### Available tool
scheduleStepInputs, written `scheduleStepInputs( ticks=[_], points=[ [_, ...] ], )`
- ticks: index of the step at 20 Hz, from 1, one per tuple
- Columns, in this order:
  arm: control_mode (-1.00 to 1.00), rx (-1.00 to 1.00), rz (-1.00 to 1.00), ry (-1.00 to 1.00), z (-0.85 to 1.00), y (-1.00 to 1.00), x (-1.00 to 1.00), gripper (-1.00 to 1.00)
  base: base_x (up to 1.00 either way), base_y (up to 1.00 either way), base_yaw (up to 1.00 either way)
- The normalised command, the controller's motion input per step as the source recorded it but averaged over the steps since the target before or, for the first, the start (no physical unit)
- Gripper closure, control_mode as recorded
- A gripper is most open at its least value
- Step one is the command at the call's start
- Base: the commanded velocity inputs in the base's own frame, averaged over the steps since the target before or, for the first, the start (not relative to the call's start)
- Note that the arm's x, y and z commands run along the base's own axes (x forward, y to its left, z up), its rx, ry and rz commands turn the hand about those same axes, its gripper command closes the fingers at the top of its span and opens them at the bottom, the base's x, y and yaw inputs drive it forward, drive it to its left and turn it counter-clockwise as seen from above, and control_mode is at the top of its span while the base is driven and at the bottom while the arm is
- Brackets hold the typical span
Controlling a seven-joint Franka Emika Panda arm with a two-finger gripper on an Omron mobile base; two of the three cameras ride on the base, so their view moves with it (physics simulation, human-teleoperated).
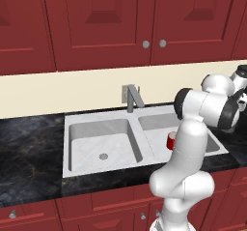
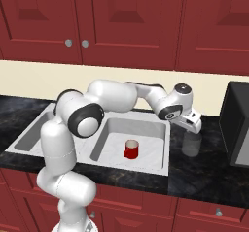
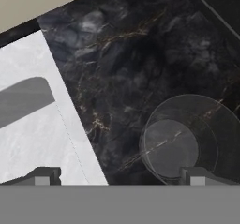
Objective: Move any existing items from the left basin to the right basin for drying. Then move the glass cup from the counter to the left basin of the sink for washing.
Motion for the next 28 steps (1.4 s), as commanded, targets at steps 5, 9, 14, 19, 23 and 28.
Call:
scheduleStepInputs(
  ticks=[5,9,14,19,23,28],
  points=[
    [-1.0,0.01,0.0,0.0,-0.14,0.0,0.0,-1.0,0.0,0.0,0.0],
    [-1.0,0.0,0.0,0.01,-0.17,0.0,0.0,-1.0,0.0,0.0,0.0],
    [-1.0,0.0,0.0,0.03,-0.16,0.0,0.0,-1.0,0.0,0.0,0.0],
    [-1.0,0.0,0.0,0.03,-0.17,0.0,0.0,-1.0,0.0,0.0,0.0],
    [-1.0,0.0,0.0,0.03,-0.16,0.0,0.0,-1.0,0.0,0.0,0.0],
    [-1.0,0.0,0.0,0.03,-0.17,0.0,0.0,-1.0,0.0,0.0,0.0]
  ],
)
